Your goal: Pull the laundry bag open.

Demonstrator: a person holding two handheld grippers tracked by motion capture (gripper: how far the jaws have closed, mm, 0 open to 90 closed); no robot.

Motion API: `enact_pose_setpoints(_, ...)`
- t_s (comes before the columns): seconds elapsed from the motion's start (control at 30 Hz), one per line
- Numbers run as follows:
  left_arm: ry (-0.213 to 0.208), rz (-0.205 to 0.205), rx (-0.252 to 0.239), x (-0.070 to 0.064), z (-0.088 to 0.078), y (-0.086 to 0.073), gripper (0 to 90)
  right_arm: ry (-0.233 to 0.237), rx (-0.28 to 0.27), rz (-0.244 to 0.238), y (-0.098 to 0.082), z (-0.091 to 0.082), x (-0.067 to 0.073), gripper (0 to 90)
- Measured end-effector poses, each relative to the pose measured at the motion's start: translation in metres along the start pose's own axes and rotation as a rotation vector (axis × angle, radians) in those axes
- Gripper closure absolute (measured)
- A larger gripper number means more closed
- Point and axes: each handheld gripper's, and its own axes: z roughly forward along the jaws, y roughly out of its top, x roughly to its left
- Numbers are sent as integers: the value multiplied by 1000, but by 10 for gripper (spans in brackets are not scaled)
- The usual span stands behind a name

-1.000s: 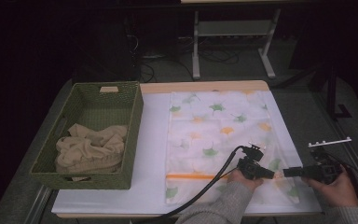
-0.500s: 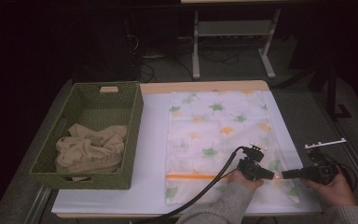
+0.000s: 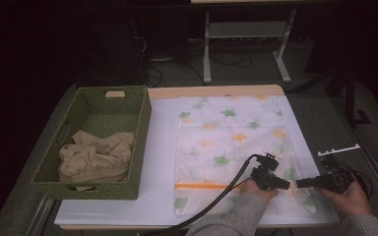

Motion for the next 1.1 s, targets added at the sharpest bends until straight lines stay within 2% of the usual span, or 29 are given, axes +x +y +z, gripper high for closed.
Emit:
enact_pose_setpoints(0.07,-11,2,-13,-2,-3,0,790,-14,-15,-31,3,-6,9,834)
enact_pose_setpoints(0.17,-57,-9,-64,-6,-12,0,742,-2,-40,-42,5,-12,15,834)
enact_pose_setpoints(0.2,-71,5,-80,-8,-16,-1,710,5,-59,-48,5,-16,17,834)
enact_pose_setpoints(0.27,-72,40,-106,-12,-21,-4,664,29,-92,-58,7,-23,22,834)
enact_pose_setpoints(0.33,-86,15,-130,-11,-25,-6,616,39,-111,-67,9,-28,26,834)
enact_pose_setpoints(0.4,-79,21,-147,-11,-27,-7,580,51,-125,-78,11,-31,32,834)
enact_pose_setpoints(0.47,-100,-3,-163,-9,-29,-7,565,59,-136,-87,12,-33,36,834)
enact_pose_setpoints(0.6,-114,-30,-181,-6,-30,-5,593,71,-155,-87,13,-35,39,834)
enact_pose_setpoints(0.73,-130,-44,-194,-2,-29,-4,727,80,-161,-75,13,-34,35,834)
enact_pose_setpoints(0.9,-143,-50,-182,0,-23,-6,812,74,-163,-59,12,-32,29,833)
enact_pose_setpoints(1.03,-148,-46,-199,1,-23,-6,840,65,-163,-48,10,-33,24,833)
enact_pose_setpoints(1.1,-150,-59,-211,1,-24,-5,847,65,-163,-46,9,-33,23,833)
